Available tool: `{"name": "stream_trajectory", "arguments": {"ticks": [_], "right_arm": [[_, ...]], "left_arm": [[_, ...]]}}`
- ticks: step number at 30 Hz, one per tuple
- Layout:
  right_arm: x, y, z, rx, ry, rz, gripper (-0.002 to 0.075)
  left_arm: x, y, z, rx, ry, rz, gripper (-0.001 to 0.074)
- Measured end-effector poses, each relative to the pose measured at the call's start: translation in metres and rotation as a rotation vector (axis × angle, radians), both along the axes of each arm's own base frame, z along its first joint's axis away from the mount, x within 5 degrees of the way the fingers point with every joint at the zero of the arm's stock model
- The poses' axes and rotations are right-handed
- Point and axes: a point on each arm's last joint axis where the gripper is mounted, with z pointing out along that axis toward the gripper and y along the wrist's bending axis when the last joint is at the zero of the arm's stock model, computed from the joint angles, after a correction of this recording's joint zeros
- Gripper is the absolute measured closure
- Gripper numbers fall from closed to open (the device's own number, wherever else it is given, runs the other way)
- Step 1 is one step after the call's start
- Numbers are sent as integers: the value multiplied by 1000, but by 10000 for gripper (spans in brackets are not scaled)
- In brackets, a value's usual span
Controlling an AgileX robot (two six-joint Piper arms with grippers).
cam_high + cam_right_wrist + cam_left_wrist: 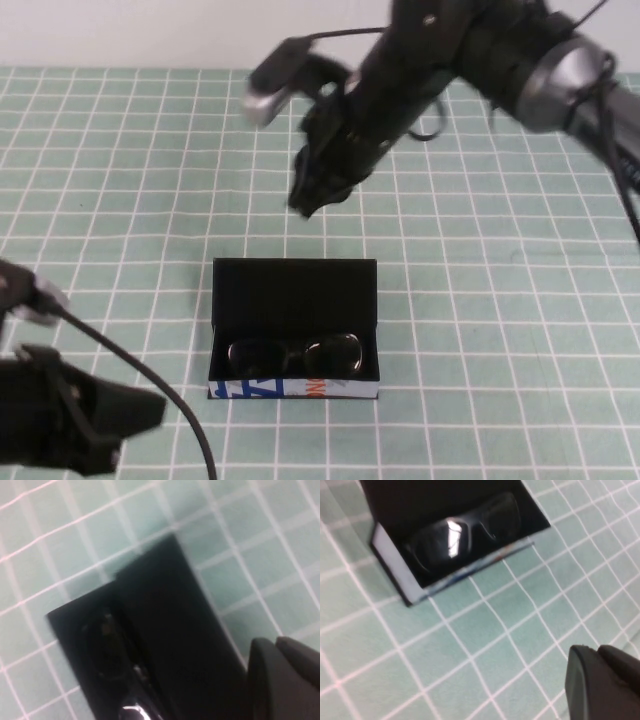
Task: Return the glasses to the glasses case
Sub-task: Place the glasses in the glasses case, then close the glasses case
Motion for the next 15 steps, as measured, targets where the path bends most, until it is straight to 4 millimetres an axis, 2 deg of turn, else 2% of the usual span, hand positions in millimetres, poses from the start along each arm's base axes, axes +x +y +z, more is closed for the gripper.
{"name": "stream_trajectory", "arguments": {"ticks": [3,9,13,15], "right_arm": [[15,-22,-1,15,58,-141,737],[36,-55,2,87,118,-262,737],[43,-62,3,205,188,-289,737],[47,-62,-4,222,213,-296,737]], "left_arm": [[0,-4,-21,-56,48,-14,737],[12,-21,-47,-57,60,-15,737],[23,-37,-64,5,51,18,737],[28,-44,-75,41,58,38,737]]}}
